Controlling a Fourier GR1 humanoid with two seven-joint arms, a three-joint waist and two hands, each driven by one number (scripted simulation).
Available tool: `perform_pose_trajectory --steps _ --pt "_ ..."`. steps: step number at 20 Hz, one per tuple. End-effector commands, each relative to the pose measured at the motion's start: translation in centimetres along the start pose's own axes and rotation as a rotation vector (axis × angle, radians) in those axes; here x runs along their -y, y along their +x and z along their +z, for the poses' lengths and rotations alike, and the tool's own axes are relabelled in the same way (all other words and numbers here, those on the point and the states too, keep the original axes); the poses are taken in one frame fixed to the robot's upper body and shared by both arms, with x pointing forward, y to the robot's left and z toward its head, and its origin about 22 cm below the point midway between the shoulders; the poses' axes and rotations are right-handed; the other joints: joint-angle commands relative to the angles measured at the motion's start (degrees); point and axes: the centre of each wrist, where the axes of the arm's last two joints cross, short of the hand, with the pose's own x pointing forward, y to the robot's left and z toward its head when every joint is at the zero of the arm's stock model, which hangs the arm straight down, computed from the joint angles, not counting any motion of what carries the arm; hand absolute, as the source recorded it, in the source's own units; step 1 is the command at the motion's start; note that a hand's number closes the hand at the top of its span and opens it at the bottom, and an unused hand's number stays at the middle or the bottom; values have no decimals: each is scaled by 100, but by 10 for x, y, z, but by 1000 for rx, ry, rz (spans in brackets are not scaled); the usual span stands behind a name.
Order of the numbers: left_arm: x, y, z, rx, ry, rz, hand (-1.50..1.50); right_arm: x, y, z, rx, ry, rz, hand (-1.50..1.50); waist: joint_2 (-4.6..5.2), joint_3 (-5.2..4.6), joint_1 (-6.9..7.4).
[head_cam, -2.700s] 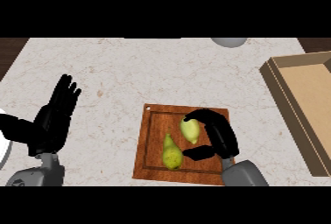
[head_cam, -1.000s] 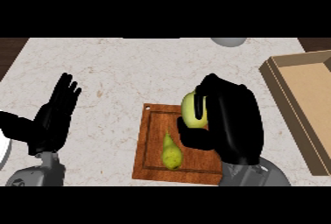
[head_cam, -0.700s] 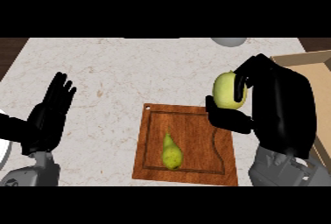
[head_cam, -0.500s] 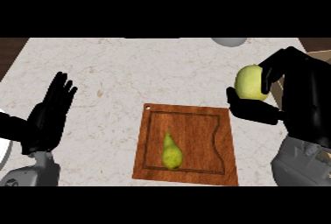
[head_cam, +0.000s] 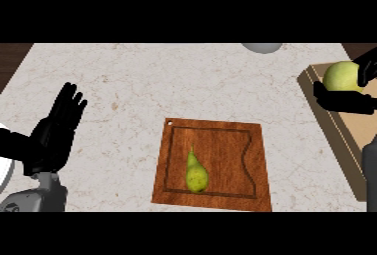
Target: Pick the lemon from the cutting board and place it in the cardboard box
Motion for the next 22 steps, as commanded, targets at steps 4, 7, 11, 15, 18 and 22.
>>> perform_pose_trajectory --steps 4,7,11,15,18,22 --pt "1 17 1 29 7 0 0 -9 -70 -48 -30 -23 120 150 2 2 30" --pt "6 14 -10 6 -28 3 0 -23 -72 -63 -43 -2 170 150 4 0 25" --pt "20 3 -19 4 -2 14 0 -25 -106 -80 -33 79 243 150 19 0 14" --pt "2 -2 -3 7 3 -7 0 -48 -148 -75 -178 358 468 150 41 -3 99" --pt "8 1 -2 20 -19 9 0 -50 -160 -89 -219 454 369 -150 21 2 84" --pt "9 -6 1 -1 -34 2 0 -78 -170 -90 -155 322 241 -150 22 6 94"
